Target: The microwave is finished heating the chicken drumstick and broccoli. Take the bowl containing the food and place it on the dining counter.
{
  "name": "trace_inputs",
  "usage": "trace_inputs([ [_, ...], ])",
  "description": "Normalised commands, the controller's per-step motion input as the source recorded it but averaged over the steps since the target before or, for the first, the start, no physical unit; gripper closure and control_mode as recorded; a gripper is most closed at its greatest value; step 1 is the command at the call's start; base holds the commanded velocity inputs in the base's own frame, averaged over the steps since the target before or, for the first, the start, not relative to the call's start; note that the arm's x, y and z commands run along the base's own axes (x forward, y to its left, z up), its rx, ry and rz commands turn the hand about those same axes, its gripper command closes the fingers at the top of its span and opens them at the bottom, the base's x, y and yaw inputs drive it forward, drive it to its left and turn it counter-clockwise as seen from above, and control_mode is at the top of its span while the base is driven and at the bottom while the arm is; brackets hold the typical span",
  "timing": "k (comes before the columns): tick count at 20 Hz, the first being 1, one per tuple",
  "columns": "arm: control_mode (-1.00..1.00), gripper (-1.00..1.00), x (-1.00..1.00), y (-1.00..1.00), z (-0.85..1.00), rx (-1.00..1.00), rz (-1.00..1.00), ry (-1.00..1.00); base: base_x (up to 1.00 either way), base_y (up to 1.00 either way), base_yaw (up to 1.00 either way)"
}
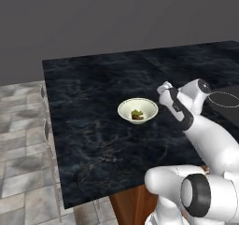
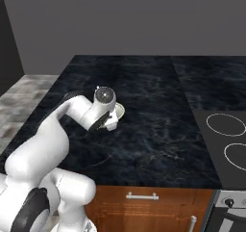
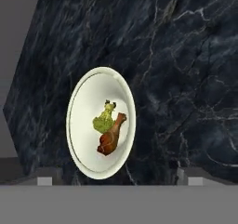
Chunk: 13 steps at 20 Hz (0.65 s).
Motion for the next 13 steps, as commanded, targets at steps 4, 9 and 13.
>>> trace_inputs([
  [4,-1.00,-1.00,-1.00,0.01,0.98,-0.01,0.09,-0.26,0.00,0.00,0.00],
  [9,-1.00,-1.00,-1.00,0.17,0.81,-0.10,0.13,-0.29,0.00,0.00,0.00],
  [13,-1.00,-1.00,-1.00,0.33,0.69,-0.15,0.15,-0.24,0.00,0.00,0.00],
])
